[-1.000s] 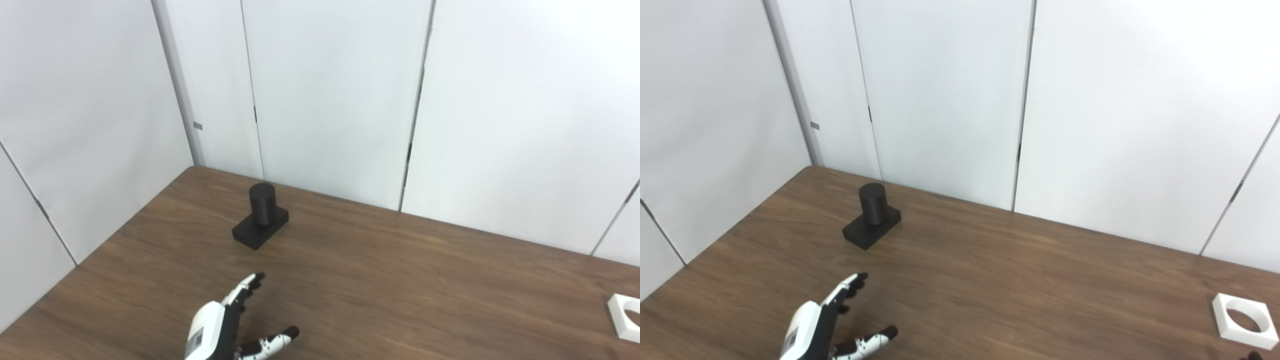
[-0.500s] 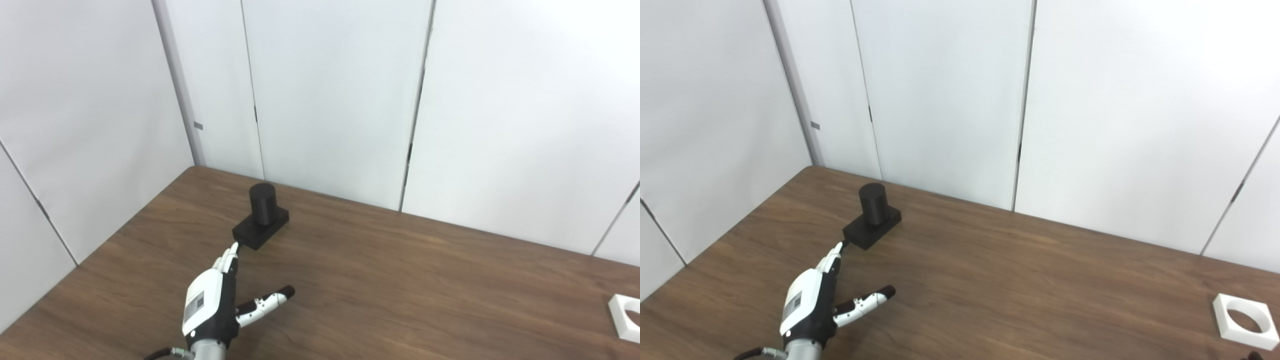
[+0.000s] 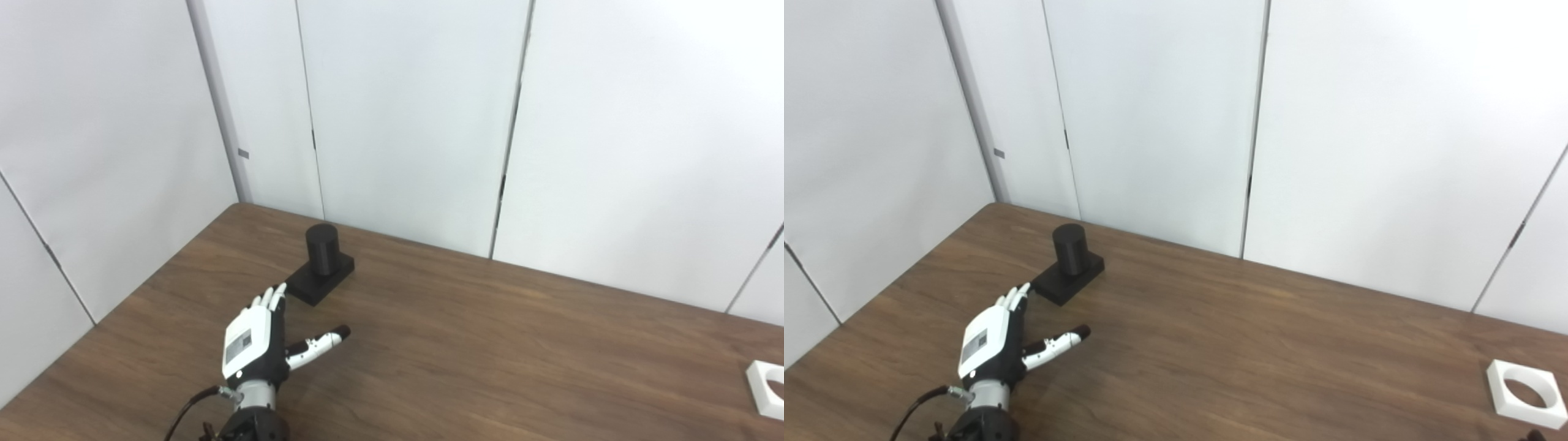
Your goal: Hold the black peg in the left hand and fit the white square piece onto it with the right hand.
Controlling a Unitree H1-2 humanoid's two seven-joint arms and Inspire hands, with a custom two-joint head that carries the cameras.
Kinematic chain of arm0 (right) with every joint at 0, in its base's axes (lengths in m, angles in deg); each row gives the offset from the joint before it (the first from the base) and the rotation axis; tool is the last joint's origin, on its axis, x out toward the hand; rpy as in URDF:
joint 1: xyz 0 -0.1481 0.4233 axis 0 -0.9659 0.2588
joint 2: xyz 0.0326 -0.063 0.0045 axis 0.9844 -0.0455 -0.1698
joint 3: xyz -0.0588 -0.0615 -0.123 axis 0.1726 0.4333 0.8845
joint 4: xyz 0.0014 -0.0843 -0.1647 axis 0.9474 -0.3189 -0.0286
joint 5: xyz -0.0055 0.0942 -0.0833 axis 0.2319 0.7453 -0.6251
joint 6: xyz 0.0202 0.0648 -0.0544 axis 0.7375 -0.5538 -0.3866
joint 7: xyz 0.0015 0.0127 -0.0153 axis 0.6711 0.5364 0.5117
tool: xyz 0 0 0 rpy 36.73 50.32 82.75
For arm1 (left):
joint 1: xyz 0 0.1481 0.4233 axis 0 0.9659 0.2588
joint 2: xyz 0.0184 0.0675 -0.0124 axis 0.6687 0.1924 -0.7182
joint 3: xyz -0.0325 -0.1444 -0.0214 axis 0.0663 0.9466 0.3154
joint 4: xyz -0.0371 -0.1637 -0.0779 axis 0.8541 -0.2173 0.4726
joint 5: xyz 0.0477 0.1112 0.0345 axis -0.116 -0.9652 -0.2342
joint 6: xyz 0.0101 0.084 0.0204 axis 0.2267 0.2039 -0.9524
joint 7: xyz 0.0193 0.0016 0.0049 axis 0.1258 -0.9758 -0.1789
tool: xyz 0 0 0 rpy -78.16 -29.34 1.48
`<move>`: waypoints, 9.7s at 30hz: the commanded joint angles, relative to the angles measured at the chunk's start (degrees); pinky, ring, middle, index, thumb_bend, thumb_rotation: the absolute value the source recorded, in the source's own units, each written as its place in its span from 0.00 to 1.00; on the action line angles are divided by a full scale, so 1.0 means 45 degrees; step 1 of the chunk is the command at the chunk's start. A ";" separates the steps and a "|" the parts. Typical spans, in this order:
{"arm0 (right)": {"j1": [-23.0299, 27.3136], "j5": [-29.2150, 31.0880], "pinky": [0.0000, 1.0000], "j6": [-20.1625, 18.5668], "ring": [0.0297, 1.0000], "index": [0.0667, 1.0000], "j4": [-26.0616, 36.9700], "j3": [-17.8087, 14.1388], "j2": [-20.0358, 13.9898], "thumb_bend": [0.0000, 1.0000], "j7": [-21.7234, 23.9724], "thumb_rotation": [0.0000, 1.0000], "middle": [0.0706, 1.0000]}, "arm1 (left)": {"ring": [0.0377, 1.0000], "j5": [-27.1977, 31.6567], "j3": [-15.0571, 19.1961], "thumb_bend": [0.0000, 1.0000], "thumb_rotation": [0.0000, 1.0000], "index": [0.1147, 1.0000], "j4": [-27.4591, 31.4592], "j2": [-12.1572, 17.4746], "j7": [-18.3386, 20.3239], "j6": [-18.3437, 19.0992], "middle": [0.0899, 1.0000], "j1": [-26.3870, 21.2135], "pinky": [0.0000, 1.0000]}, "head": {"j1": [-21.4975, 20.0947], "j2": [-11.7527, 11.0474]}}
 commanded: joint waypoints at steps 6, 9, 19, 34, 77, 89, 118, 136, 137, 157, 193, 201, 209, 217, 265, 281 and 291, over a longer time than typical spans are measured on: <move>-0.2246 -0.0193 1.00 0.0184 1.00 1.00 0.0744 0.0145 -0.0689 0.63 0.0023 1.00 1.00 | 0.98 -0.0171 0.0331 0.99 0.68 0.91 -0.0720 0.0608 -0.0788 -0.0316 0.96 -0.1264 1.00 | -0.0006 0.0061; -0.2275 -0.0200 1.00 0.0250 1.00 1.00 0.0727 0.0160 -0.0696 0.60 0.0055 1.00 1.00 | 0.98 -0.0307 0.0230 0.98 0.67 0.91 -0.0967 0.0747 -0.0855 -0.0369 0.96 -0.1507 1.00 | -0.0005 0.0077; -0.2367 -0.0303 1.00 0.0267 1.00 1.00 0.0956 0.0321 -0.0645 0.59 0.0065 1.00 1.00 | 0.96 -0.0185 0.0155 0.98 0.62 0.88 -0.2118 0.1084 -0.1109 -0.0346 0.95 -0.2549 0.99 | -0.0135 0.0141; -0.2472 -0.0488 1.00 -0.0046 1.00 1.00 0.1300 0.0442 -0.0539 0.65 0.0026 1.00 0.97 | 0.96 -0.0234 -0.0231 0.95 0.58 0.83 -0.3549 0.1567 -0.1260 -0.0280 0.93 -0.3609 0.98 | -0.0348 0.0213; -0.2526 -0.0199 1.00 -0.0596 1.00 1.00 0.1623 0.0469 -0.0612 0.79 0.0119 1.00 0.99 | 0.91 -0.0751 -0.0396 0.87 0.53 0.62 -0.6610 0.1609 -0.2365 -0.0013 0.85 -0.5211 1.00 | -0.0524 0.0503; -0.2572 -0.0118 1.00 -0.0547 1.00 1.00 0.1656 0.0485 -0.0575 0.77 0.0146 1.00 0.99 | 0.83 0.0309 -0.0497 0.65 0.16 0.43 -0.7572 0.1563 -0.4095 -0.1139 0.74 -0.5470 1.00 | -0.0602 0.0552; -0.2583 -0.0348 1.00 -0.0766 1.00 1.00 0.2068 0.1030 -0.0298 0.68 -0.0317 1.00 0.95 | 0.93 0.0733 -0.2352 0.52 0.06 0.42 -0.0403 0.1894 -0.1324 -0.3340 0.82 -0.1106 1.00 | -0.1670 0.1002; -0.2882 -0.1139 1.00 -0.1759 1.00 1.00 0.3440 0.1648 -0.0227 0.61 -0.0431 1.00 1.00 | 0.93 0.0611 -0.4113 0.52 0.06 0.42 0.3476 0.0831 0.1282 -0.3944 0.82 0.2967 1.00 | -0.3024 0.2511; -0.2896 -0.1248 1.00 -0.1933 1.00 1.00 0.3606 0.1695 -0.0211 0.59 -0.0463 1.00 1.00 | 0.93 0.0579 -0.4262 0.52 0.05 0.42 0.3678 0.0797 0.1507 -0.3917 0.82 0.3221 1.00 | -0.3187 0.2704; -0.2630 -0.2431 1.00 -0.2906 1.00 1.00 0.5066 0.2277 0.0209 0.48 -0.0383 1.00 0.95 | 0.92 0.0900 -0.5665 0.52 0.05 0.42 0.3939 0.2650 0.5300 -0.5127 0.80 0.3519 1.00 | -0.5214 0.4730; 0.3040 -1.0607 0.95 -0.2837 1.00 0.96 0.3182 0.2552 -0.4511 0.82 0.4805 0.10 0.97 | 0.88 0.0652 -0.4722 0.52 0.05 0.42 0.3454 0.3088 0.5585 -0.6293 0.77 0.3461 0.92 | -0.8365 0.4208; 0.4371 -1.2084 1.00 -0.2546 1.00 0.98 0.1166 0.3732 -0.6108 0.79 0.4184 0.16 1.00 | 0.87 0.0889 -0.4308 0.52 0.04 0.42 0.3132 0.3115 0.5555 -0.6649 0.77 0.3510 0.90 | -0.9226 0.3969; 0.5889 -1.2457 1.00 -0.2254 1.00 0.98 -0.1229 0.4756 -0.7069 0.80 0.3758 0.16 1.00 | 0.87 0.0919 -0.4081 0.52 0.05 0.42 0.2819 0.3028 0.5430 -0.7097 0.77 0.3589 0.92 | -0.9483 0.3766; 0.7128 -1.2566 1.00 -0.1878 1.00 0.97 -0.3359 0.5612 -0.7516 0.82 0.3046 0.21 1.00 | 0.87 0.0915 -0.4017 0.52 0.05 0.42 0.2722 0.3025 0.5437 -0.7302 0.78 0.3677 0.92 | -0.9474 0.3632; 1.0833 -1.3757 0.94 -0.0732 0.95 0.73 -0.8311 0.9463 -0.8082 0.80 0.2414 0.22 0.89 | 0.87 0.0868 -0.3968 0.52 0.05 0.42 0.3714 0.2723 0.5713 -0.6913 0.78 0.4188 0.93 | -0.9267 0.3724; 1.0463 -1.3222 0.81 -0.0327 0.89 0.47 -0.8614 0.9262 -0.8205 0.54 0.1767 0.14 0.81 | 0.87 0.0877 -0.3919 0.52 0.05 0.42 0.3800 0.2699 0.5759 -0.6883 0.77 0.4164 0.93 | -0.9179 0.3786; 1.0154 -1.2928 0.75 0.0308 0.82 0.45 -0.8411 0.9128 -0.8307 0.52 0.1125 0.12 0.73 | 0.87 0.0846 -0.3885 0.52 0.05 0.42 0.3766 0.2662 0.5760 -0.6865 0.77 0.4117 0.92 | -0.9201 0.3781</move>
